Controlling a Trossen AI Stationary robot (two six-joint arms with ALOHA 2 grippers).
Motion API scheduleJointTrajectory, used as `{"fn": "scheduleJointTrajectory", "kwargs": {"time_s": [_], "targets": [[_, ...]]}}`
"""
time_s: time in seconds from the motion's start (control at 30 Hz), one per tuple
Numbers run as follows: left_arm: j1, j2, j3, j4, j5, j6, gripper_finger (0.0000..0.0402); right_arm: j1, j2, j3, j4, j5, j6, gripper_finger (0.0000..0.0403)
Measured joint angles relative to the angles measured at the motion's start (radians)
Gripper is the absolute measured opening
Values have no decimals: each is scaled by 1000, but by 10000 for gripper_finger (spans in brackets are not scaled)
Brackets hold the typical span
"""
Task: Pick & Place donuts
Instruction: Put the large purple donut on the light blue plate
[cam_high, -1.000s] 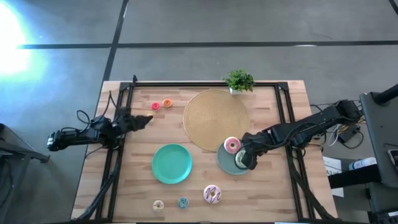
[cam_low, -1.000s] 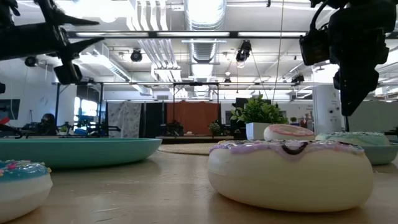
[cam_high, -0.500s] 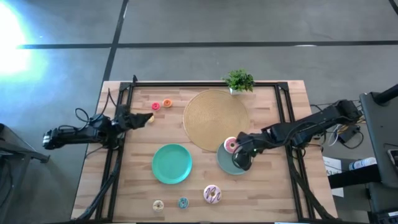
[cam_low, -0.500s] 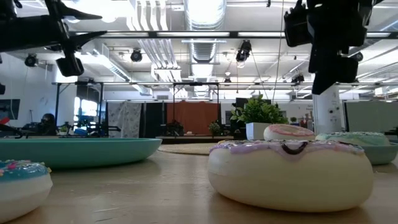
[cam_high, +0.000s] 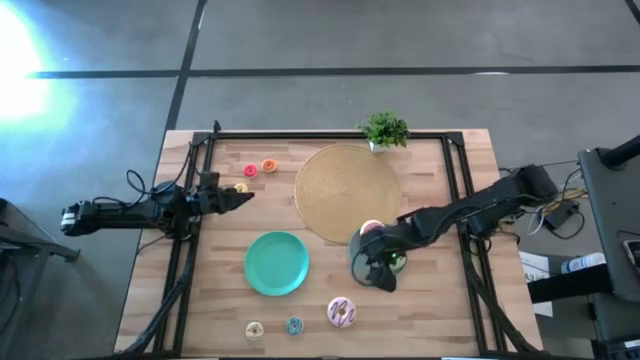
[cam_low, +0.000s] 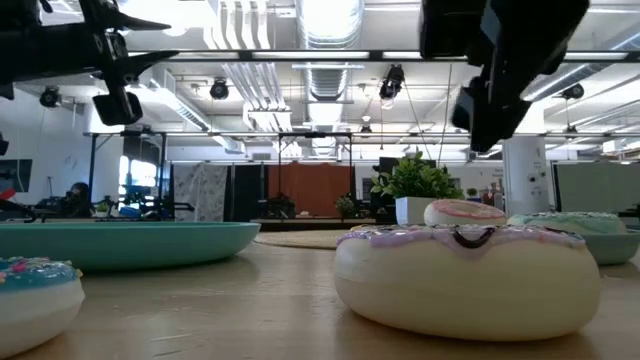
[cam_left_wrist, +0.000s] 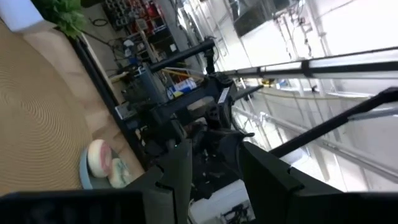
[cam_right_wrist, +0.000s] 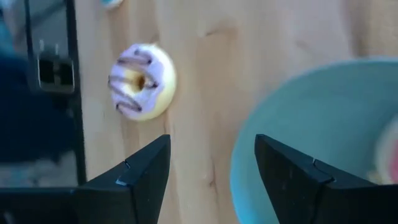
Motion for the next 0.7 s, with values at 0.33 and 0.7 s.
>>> {"fn": "scheduleJointTrajectory", "kwargs": {"time_s": [0.33, 0.7], "targets": [[0, 60, 7, -3, 27, 5, 110, 5, 277, 230, -53, -18, -263, 224], [0, 84, 5, -90, 90, 7, 110, 74, 452, 375, -48, -66, -255, 224]]}}
